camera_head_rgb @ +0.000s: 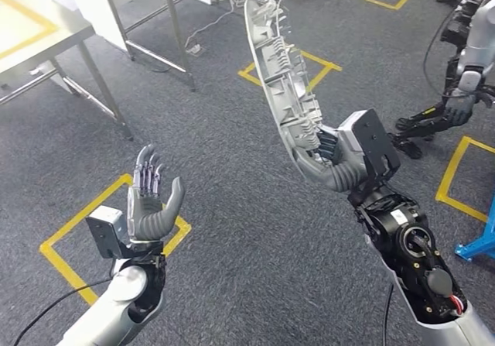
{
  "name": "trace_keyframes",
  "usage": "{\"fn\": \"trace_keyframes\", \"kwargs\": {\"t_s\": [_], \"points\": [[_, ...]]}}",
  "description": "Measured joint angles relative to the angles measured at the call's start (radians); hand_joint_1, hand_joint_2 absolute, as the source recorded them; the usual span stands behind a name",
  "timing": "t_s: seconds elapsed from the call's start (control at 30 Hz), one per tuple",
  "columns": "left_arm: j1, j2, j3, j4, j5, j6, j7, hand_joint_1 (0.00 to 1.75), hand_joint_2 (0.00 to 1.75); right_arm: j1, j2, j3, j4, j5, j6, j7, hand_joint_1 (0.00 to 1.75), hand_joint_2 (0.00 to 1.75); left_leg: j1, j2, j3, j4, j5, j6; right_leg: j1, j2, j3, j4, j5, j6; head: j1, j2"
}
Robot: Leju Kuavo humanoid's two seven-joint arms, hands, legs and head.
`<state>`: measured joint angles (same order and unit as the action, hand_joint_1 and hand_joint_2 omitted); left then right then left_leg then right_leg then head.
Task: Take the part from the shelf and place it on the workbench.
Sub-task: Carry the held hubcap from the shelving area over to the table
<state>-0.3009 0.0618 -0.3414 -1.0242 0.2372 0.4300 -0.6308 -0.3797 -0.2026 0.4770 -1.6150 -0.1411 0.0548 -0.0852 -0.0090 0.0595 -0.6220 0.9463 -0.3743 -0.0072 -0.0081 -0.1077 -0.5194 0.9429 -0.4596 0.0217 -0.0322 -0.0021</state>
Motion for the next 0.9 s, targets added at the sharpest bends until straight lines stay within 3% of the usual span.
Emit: {"fn": "trace_keyframes", "kwargs": {"t_s": [0.03,0.07,0.13,0.17,0.23,0.27,0.3,0.37,0.43,0.5,0.53,0.57,0.63,0.7,0.77,0.8,0.83,0.87,0.9], "points": [[0.007,0.004,0.001,-0.002,0.0,0.004,0.002,0.0,1.75,0.001,-0.001,-0.003,-0.001,0.002,-0.001,0.0,1.75,1.75,0.001,-0.015,0.0,-0.001,0.0,0.008,-0.001,-0.01,0.004,-0.001,-0.003,0.005,0.003,0.0],[0.013,0.008,0.002,-0.003,0.001,0.006,0.003,0.0,1.75,0.003,-0.002,-0.007,-0.002,0.004,-0.003,0.0,1.75,1.75,0.003,-0.026,0.003,-0.002,0.0,0.013,-0.003,-0.004,0.005,0.003,-0.01,0.011,0.004,0.0],[0.021,0.014,0.003,-0.008,0.0,0.01,0.007,0.0,1.75,0.008,-0.005,-0.015,-0.003,0.006,-0.006,0.0,1.75,1.75,0.009,-0.049,0.009,-0.008,0.001,0.025,-0.009,0.041,-0.015,0.054,-0.046,0.018,0.008,0.0],[0.022,0.015,0.003,-0.009,0.0,0.011,0.008,0.0,1.75,0.012,-0.008,-0.02,-0.003,0.006,-0.006,0.0,1.75,1.75,0.011,-0.06,0.011,-0.009,0.002,0.029,-0.011,0.072,-0.045,0.115,-0.077,0.02,0.014,0.0],[0.027,0.016,0.004,-0.011,0.001,0.011,0.013,0.0,1.75,0.021,-0.012,-0.026,-0.004,0.006,-0.007,0.0,1.75,1.75,0.01,-0.086,0.012,-0.008,0.001,0.034,-0.011,0.1,-0.12,0.266,-0.135,0.021,0.028,0.0],[0.032,0.017,0.004,-0.011,0.001,0.011,0.015,0.0,1.75,0.026,-0.013,-0.028,-0.004,0.007,-0.008,0.0,1.75,1.75,0.01,-0.1,0.013,-0.007,0.001,0.035,-0.01,0.104,-0.148,0.314,-0.142,0.021,0.033,0.0],[0.036,0.019,0.004,-0.011,0.002,0.011,0.017,0.0,1.75,0.031,-0.015,-0.029,-0.004,0.007,-0.009,0.001,1.75,1.75,0.009,-0.116,0.015,-0.006,0.0,0.035,-0.01,0.105,-0.158,0.321,-0.129,0.02,0.036,0.0],[0.042,0.023,0.004,-0.012,0.002,0.011,0.019,0.0,1.75,0.037,-0.018,-0.032,-0.004,0.007,-0.01,0.003,1.75,1.75,0.01,-0.148,0.018,-0.002,-0.003,0.032,-0.013,0.119,-0.121,0.215,-0.051,0.016,0.042,0.0],[0.044,0.025,0.004,-0.014,0.002,0.011,0.02,0.0,1.75,0.039,-0.021,-0.036,-0.005,0.007,-0.011,0.003,1.75,1.75,0.01,-0.177,0.014,0.007,-0.006,0.025,-0.018,0.164,-0.065,0.081,0.006,0.013,0.049,0.0],[0.048,0.029,0.005,-0.017,0.002,0.012,0.023,0.0,1.75,0.041,-0.022,-0.039,-0.008,0.007,-0.011,0.003,1.75,1.75,0.012,-0.202,0.004,0.01,-0.004,0.015,-0.02,0.186,-0.039,0.032,0.009,0.01,0.052,0.0],[0.053,0.031,0.006,-0.018,0.002,0.014,0.025,0.0,1.75,0.041,-0.022,-0.04,-0.01,0.007,-0.012,0.003,1.75,1.75,0.013,-0.215,-0.001,0.01,0.0,0.009,-0.02,0.176,-0.034,0.026,0.008,0.007,0.052,0.0],[0.058,0.036,0.008,-0.021,0.002,0.016,0.029,0.0,1.75,0.041,-0.022,-0.04,-0.011,0.007,-0.012,0.005,1.75,1.75,0.012,-0.214,-0.004,0.009,0.001,0.004,-0.021,0.164,-0.032,0.025,0.01,0.003,0.052,0.0],[0.066,0.045,0.014,-0.03,0.0,0.021,0.036,0.0,1.75,0.043,-0.022,-0.042,-0.015,0.007,-0.014,0.009,1.75,1.75,0.007,-0.162,-0.025,0.048,-0.025,-0.007,-0.024,0.137,-0.028,0.018,0.014,-0.009,0.042,0.0],[0.069,0.05,0.019,-0.041,-0.002,0.026,0.043,0.0,1.75,0.045,-0.023,-0.046,-0.017,0.007,-0.015,0.012,1.75,1.75,0.007,-0.092,-0.086,0.172,-0.088,-0.016,-0.022,0.108,-0.026,0.015,0.015,-0.018,0.027,0.0],[0.077,0.054,0.022,-0.048,-0.004,0.029,0.05,0.0,1.75,0.047,-0.023,-0.048,-0.017,0.007,-0.016,0.014,1.75,1.75,0.013,-0.07,-0.149,0.299,-0.13,-0.023,-0.02,0.08,-0.026,0.015,0.013,-0.021,0.021,0.0],[0.081,0.056,0.023,-0.052,-0.005,0.03,0.053,0.0,1.75,0.048,-0.023,-0.048,-0.017,0.007,-0.015,0.015,1.75,1.75,0.015,-0.067,-0.157,0.313,-0.125,-0.025,-0.02,0.066,-0.025,0.015,0.012,-0.021,0.017,0.0],[0.084,0.059,0.024,-0.057,-0.006,0.03,0.055,0.0,1.75,0.048,-0.023,-0.049,-0.017,0.007,-0.014,0.017,1.75,1.75,0.017,-0.062,-0.143,0.285,-0.103,-0.026,-0.02,0.053,-0.024,0.015,0.01,-0.02,0.013,0.0],[0.085,0.062,0.026,-0.063,-0.007,0.031,0.057,0.0,1.75,0.048,-0.023,-0.048,-0.018,0.007,-0.013,0.019,1.75,1.75,0.017,-0.052,-0.109,0.22,-0.069,-0.024,-0.02,0.04,-0.021,0.015,0.008,-0.018,0.008,0.0],[0.085,0.064,0.028,-0.069,-0.009,0.031,0.058,0.0,1.75,0.048,-0.023,-0.048,-0.018,0.007,-0.011,0.021,1.75,1.75,0.015,-0.027,-0.067,0.14,-0.039,-0.02,-0.019,0.028,-0.017,0.015,0.005,-0.015,0.002,0.0]]}}
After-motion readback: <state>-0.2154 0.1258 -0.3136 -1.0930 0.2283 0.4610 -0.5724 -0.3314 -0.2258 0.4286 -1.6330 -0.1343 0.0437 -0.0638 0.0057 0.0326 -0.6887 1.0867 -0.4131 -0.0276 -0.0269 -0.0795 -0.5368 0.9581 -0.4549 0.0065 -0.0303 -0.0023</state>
